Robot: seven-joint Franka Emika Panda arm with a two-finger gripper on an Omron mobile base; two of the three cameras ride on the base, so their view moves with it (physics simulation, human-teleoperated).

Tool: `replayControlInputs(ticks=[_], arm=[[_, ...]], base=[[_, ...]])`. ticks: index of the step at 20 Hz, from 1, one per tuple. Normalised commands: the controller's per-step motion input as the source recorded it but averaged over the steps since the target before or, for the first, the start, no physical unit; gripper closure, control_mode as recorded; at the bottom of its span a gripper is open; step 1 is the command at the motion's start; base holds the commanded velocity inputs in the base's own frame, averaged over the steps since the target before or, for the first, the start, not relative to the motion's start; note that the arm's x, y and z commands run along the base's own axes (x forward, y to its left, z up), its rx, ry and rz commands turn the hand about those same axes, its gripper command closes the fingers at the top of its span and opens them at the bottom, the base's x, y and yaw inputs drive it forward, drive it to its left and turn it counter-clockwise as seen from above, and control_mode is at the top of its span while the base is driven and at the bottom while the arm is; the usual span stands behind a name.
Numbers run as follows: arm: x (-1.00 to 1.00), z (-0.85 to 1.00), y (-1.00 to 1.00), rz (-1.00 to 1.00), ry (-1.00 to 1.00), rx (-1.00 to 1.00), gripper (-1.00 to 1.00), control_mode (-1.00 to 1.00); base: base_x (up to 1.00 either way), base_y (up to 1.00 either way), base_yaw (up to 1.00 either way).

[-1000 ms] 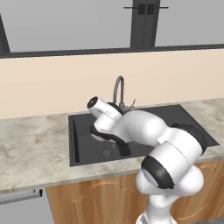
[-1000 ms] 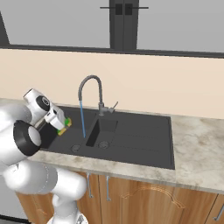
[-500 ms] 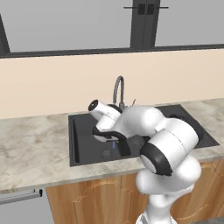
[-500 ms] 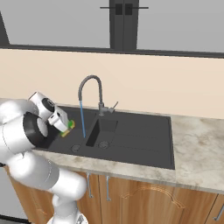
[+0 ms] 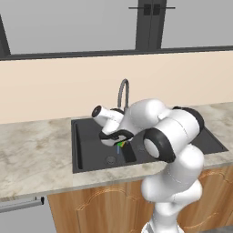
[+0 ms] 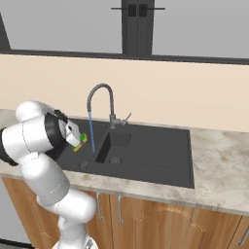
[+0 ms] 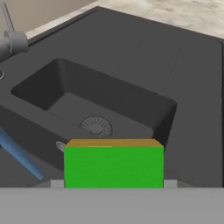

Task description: Soak the sponge with water for a few seconds and then drop it inside the sink.

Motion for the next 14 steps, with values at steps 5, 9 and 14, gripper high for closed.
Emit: replayControlInputs(ticks=[5,9,14], arm=[[0.22,0.0,0.0,0.0,0.0,-0.01,1.0,-1.0],[0.25,-0.05,0.0,-0.03,0.01,-0.02,1.0,-1.0],[0.26,-0.13,0.0,-0.02,0.02,-0.01,1.0,-1.0]], base=[[0.0,0.0,0.0],[0.0,0.0,0.0],[0.0,0.0,0.0]])
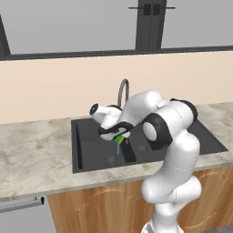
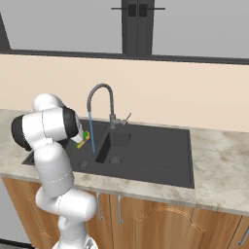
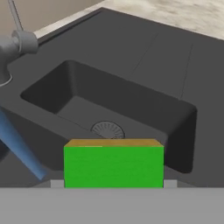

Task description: Soak the sponge with water for a few seconds and then drop it inside the sink.

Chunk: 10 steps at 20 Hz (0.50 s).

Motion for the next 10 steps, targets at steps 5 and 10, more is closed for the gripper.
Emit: replayControlInputs(ticks=[5,10], arm=[[0.22,-0.14,0.0,0.0,0.02,0.0,1.0,-1.0],[0.25,-0.15,0.0,0.0,0.02,0.0,1.0,-1.0]], base=[[0.0,0.0,0.0],[0.0,0.0,0.0]])
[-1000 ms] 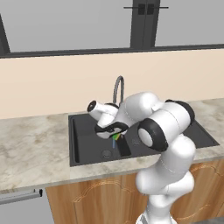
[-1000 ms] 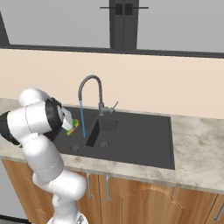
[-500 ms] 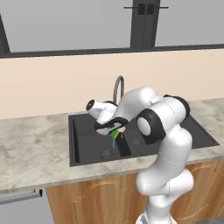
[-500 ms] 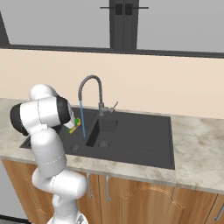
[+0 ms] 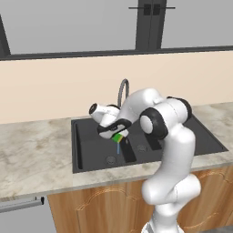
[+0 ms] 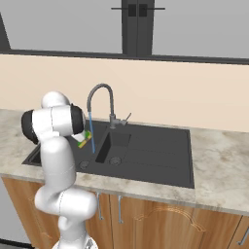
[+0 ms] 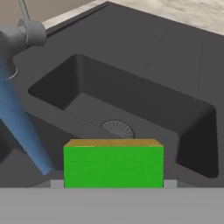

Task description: Soak the sponge with water for a few seconds and then drop it inside the sink.

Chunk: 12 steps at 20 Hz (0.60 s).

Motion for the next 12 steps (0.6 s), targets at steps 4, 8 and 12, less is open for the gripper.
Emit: replayControlInputs(ticks=[4,8,12], arm=[[0.38,-0.22,0.0,0.0,0.01,-0.02,1.0,-1.0],[0.29,-0.13,0.0,0.0,0.01,-0.02,1.0,-1.0],[0.22,-0.11,0.03,-0.01,0.0,-0.02,1.0,-1.0]], base=[[0.0,0.0,0.0],[0.0,0.0,0.0],[0.0,0.0,0.0]])
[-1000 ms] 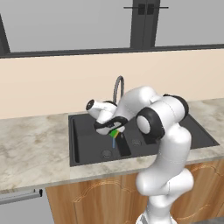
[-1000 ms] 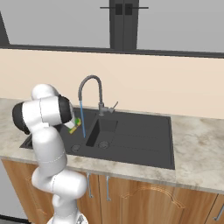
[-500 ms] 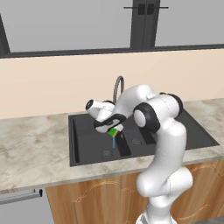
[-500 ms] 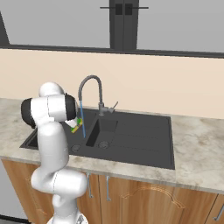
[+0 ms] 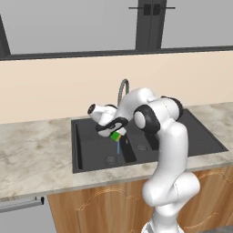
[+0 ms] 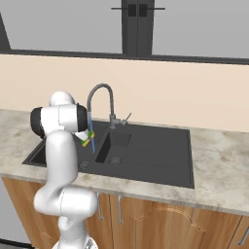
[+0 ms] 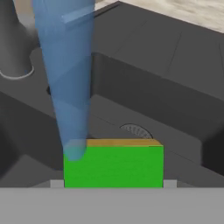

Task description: Soak the sponge with water for a few seconds and then drop it inside the sink.

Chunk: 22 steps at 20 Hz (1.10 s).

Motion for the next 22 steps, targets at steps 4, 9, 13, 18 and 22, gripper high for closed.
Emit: replayControlInputs(ticks=[4,9,13,18,22], arm=[[0.23,-0.15,0.03,-0.01,0.0,-0.02,1.0,-1.0],[0.31,-0.23,0.01,-0.01,0.0,-0.03,1.0,-1.0],[0.07,-0.08,0.0,-0.01,0.0,-0.01,1.0,-1.0],[-0.2,0.0,0.0,-0.01,0.0,0.0,1.0,-1.0],[-0.02,0.0,0.0,0.0,0.0,0.0,1.0,-1.0]], base=[[0.0,0.0,0.0],[0.0,0.0,0.0],[0.0,0.0,0.0],[0.0,0.0,0.0],[0.0,0.0,0.0]])
